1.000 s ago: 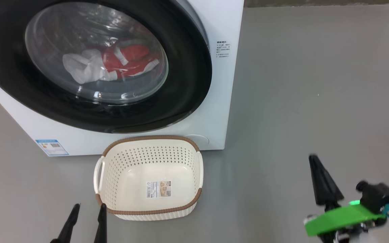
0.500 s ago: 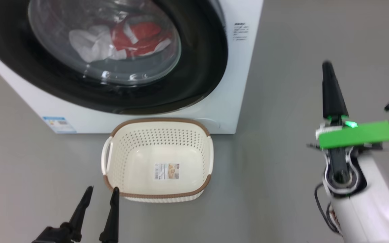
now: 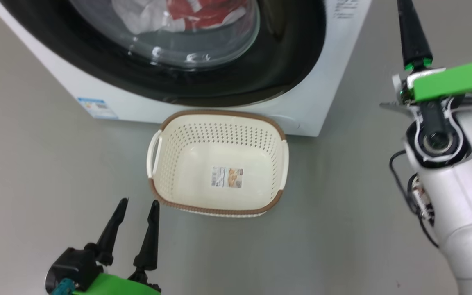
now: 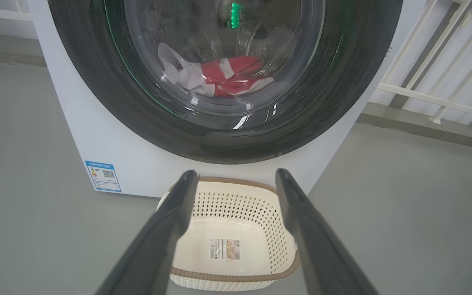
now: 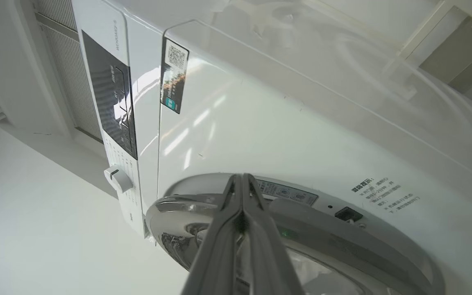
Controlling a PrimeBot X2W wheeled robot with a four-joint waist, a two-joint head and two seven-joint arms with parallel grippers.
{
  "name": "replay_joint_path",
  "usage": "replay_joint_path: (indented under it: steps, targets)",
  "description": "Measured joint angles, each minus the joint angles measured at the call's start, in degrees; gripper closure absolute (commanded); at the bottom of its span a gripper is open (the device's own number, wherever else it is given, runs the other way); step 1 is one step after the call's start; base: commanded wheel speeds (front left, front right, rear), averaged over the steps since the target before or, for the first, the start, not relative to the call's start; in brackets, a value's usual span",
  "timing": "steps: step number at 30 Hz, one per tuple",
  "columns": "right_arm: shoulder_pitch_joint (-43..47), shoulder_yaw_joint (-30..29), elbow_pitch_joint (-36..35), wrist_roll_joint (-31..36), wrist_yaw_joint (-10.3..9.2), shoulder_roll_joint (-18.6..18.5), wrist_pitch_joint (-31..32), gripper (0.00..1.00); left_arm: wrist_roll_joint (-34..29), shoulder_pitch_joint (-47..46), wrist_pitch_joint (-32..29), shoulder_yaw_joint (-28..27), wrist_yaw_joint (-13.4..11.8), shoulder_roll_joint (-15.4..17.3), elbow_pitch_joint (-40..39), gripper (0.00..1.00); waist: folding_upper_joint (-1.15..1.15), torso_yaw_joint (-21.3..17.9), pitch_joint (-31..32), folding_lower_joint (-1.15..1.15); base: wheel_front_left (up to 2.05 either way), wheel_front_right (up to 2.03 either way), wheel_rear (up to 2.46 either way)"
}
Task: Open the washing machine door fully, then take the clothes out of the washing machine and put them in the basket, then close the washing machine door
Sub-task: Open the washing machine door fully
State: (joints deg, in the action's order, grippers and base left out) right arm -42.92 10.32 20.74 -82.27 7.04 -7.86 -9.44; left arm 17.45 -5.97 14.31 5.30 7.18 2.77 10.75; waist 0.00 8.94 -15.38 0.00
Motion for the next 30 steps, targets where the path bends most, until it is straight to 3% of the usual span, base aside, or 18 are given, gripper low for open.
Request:
replay_joint_path:
  steps: [13,23,30]
  targets:
    - [-9.3,0.0,8.5,-11.4,0.00,-4.1,18.6,1.00,1.3,-3.1,0.2,1.4,0.0,-0.2,0.9,0.00,0.00,3.4,-5.5,0.00,0.00,0.00,0.00]
    - [-15.7,-0.3,12.9,-14.7,0.00,-4.9,29.9,1.00,1.8,-5.4,0.2,2.7,0.0,-0.5,1.2,0.00,0.00,4.4,-8.5,0.00,0.00,0.00,0.00]
    - [-19.2,0.1,16.3,-14.4,0.00,-6.3,34.2,1.00,2.3,-6.9,0.2,3.9,0.0,-0.5,1.7,0.00,0.00,5.3,-9.9,0.00,0.00,0.00,0.00]
